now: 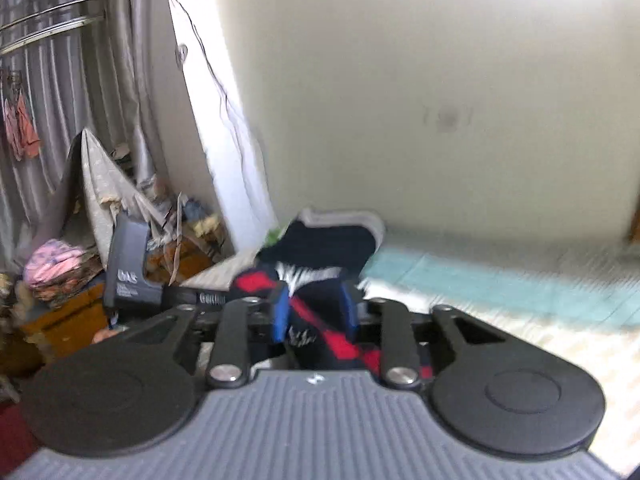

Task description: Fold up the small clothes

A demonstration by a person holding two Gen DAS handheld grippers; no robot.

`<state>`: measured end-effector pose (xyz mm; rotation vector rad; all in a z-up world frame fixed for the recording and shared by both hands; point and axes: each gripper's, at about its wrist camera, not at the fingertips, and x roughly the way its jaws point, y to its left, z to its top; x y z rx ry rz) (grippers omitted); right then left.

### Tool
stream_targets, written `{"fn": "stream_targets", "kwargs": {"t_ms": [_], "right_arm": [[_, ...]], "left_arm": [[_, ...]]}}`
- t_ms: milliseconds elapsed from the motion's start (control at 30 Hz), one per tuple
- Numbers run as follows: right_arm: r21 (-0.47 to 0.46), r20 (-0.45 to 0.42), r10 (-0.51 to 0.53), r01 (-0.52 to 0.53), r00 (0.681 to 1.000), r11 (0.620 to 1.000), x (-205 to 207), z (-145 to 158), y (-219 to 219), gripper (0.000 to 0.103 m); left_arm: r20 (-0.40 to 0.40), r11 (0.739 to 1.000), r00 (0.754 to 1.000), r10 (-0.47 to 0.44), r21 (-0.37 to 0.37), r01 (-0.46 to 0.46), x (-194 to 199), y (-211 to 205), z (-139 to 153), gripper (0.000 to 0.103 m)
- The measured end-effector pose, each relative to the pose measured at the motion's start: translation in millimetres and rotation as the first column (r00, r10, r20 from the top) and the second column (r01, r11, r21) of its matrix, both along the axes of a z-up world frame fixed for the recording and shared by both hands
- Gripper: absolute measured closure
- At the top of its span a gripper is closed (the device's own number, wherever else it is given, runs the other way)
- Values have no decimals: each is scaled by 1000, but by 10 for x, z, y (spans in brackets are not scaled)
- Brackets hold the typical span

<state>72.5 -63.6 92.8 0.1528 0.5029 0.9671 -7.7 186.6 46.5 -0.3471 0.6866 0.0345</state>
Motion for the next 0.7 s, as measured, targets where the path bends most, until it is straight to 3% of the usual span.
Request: {"fn": "stream_targets", "kwargs": {"t_ms": [67,100,133,200,333,400,467,600,700], "right_arm": [[-101,-38,111,-114,993,988,-9,-137,322,79],[-169,-15,147,-148,989,975,-70,-213,467,78],[-236,30,169,-158,985,959,-147,-309,593,79],[-275,58,175,-153,983,949,-144,-442,688,81],[-242,35,161,-148,986,959,-1,-461,672,83],[-223,37,159,-147,987,964,18,-473,643,83],[-173,1,163,-161,987,972,1,-431,434,82],[17,-149,194,-193,970,981,61,-333,195,80],[81,-132,168,-158,977,984,123,-219,-33,79]], "left_arm": [[-6,1000,1000,9,-7,-9,-51,73,20,0],[-8,1000,1000,25,-2,-25,-99,126,36,1],[-6,999,999,49,7,-49,-140,169,55,1],[20,995,996,91,-32,-90,-273,310,114,0],[79,987,987,139,-89,-132,-515,403,276,0],[110,991,990,94,-106,-82,-599,273,324,0],[135,996,990,30,-91,-18,-679,83,312,0],[219,994,973,-69,-66,85,-954,-189,167,0],[283,992,951,-122,4,126,-1156,-405,81,0]]}}
